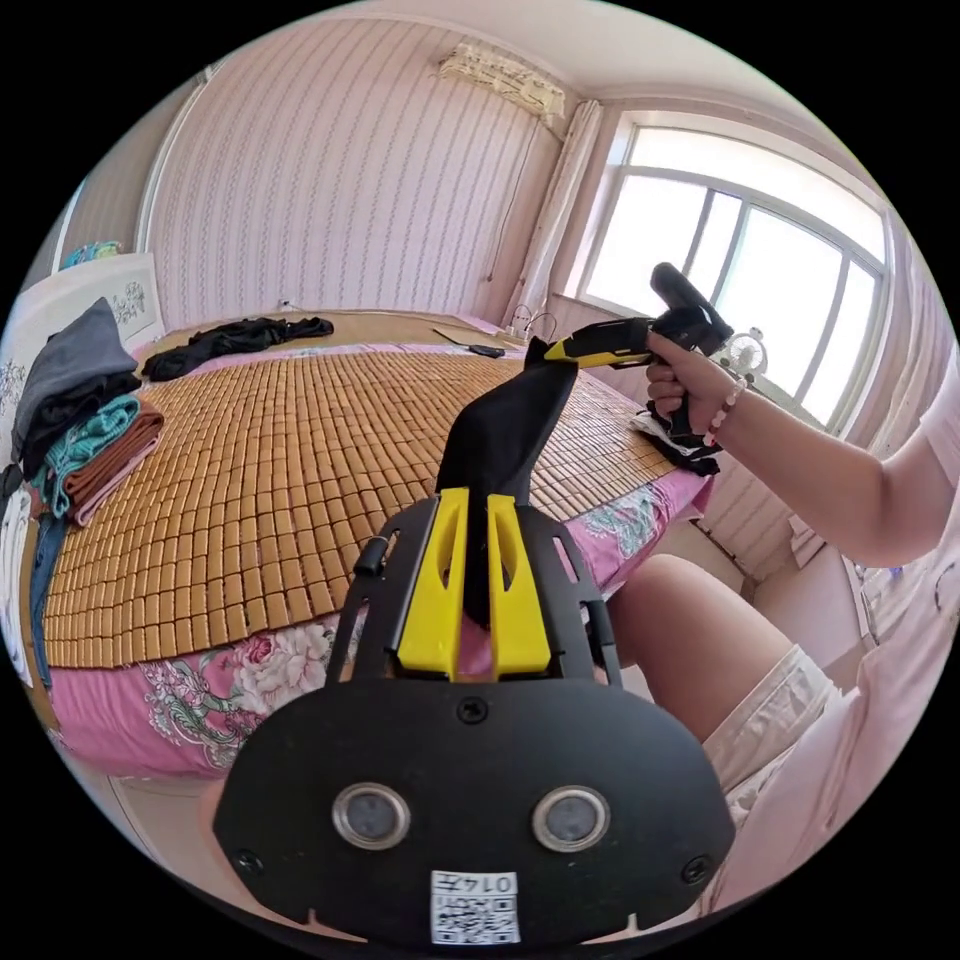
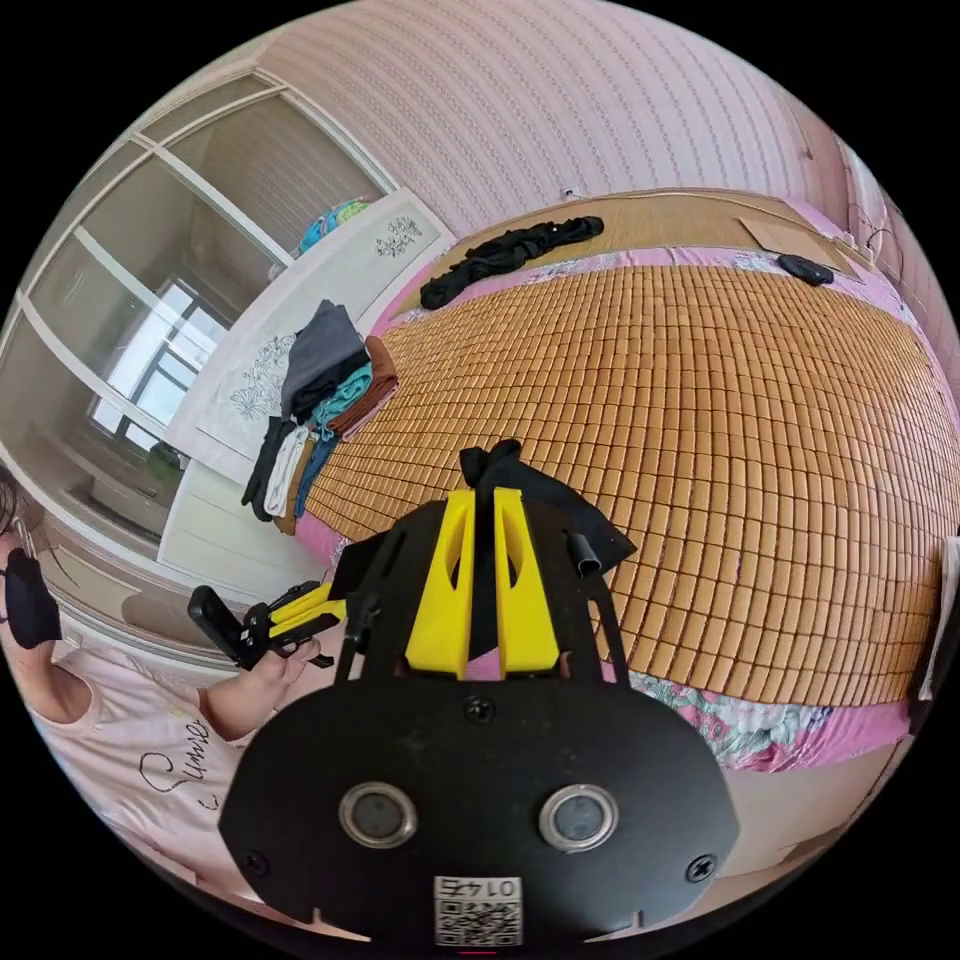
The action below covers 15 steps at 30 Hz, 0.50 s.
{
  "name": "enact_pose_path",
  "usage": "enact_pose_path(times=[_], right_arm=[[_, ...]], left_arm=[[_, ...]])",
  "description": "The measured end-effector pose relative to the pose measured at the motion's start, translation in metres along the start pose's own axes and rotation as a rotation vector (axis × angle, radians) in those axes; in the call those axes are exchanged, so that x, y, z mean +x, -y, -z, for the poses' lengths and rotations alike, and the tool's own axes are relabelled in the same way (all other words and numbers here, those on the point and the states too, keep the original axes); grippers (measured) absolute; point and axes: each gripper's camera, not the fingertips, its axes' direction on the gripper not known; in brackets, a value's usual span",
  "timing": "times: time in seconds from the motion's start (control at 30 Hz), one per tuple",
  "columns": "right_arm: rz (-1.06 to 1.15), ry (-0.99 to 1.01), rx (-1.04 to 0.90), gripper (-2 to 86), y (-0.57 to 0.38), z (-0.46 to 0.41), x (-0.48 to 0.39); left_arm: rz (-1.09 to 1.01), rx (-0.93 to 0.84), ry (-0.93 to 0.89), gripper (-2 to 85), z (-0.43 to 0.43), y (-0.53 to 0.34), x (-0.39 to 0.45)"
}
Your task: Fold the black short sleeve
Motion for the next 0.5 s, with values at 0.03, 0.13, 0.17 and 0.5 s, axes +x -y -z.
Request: enact_pose_path(times=[0.03,0.13,0.17,0.5], right_arm=[[-0.014,0.005,0.042,2.2,-0.019,0.022,0.003],[-0.058,0.007,0.138,2.2,-0.07,0.073,0.011],[-0.075,0.005,0.168,2.2,-0.089,0.091,0.015],[-0.223,-0.067,0.289,2.2,-0.21,0.222,0.095]], left_arm=[[-0.028,0.021,-0.01,3.5,0.005,0.004,0.015],[-0.099,0.048,-0.04,3.4,0.014,0.014,0.051],[-0.126,0.051,-0.061,3.4,0.016,0.019,0.066],[-0.255,0.007,-0.33,3.5,-0.059,0.084,0.178]])
